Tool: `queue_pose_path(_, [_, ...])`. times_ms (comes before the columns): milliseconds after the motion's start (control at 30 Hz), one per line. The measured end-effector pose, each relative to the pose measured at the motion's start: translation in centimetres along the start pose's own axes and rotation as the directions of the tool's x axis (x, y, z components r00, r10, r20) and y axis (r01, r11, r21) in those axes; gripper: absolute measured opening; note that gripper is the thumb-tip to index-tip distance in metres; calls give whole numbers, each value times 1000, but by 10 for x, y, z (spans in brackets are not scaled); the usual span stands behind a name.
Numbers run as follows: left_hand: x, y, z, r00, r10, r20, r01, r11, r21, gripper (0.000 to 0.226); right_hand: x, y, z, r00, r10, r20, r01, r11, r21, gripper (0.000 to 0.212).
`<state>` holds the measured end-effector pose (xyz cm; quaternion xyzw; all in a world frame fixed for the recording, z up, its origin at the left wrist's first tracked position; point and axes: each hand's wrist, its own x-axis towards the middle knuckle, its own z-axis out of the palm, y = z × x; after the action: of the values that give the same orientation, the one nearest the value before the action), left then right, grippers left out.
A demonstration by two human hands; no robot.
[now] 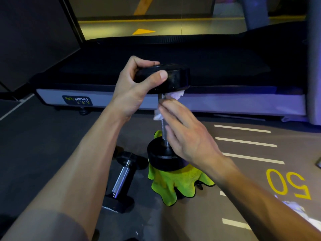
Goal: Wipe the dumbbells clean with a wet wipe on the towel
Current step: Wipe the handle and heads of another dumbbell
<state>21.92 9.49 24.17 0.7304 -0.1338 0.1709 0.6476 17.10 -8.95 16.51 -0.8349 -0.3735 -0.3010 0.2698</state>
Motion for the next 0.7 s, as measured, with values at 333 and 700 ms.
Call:
queue_pose_path(333, [-1,4,7,999,2,32,-3,1000,30,46,12,4,-8,983,-3,-185,-5,999,-42,22])
queue_pose_path(700, [0,6,10,1000,-8,26,7,999,36,46,-2,8,-6,995,22,-94,-36,989,-142,40])
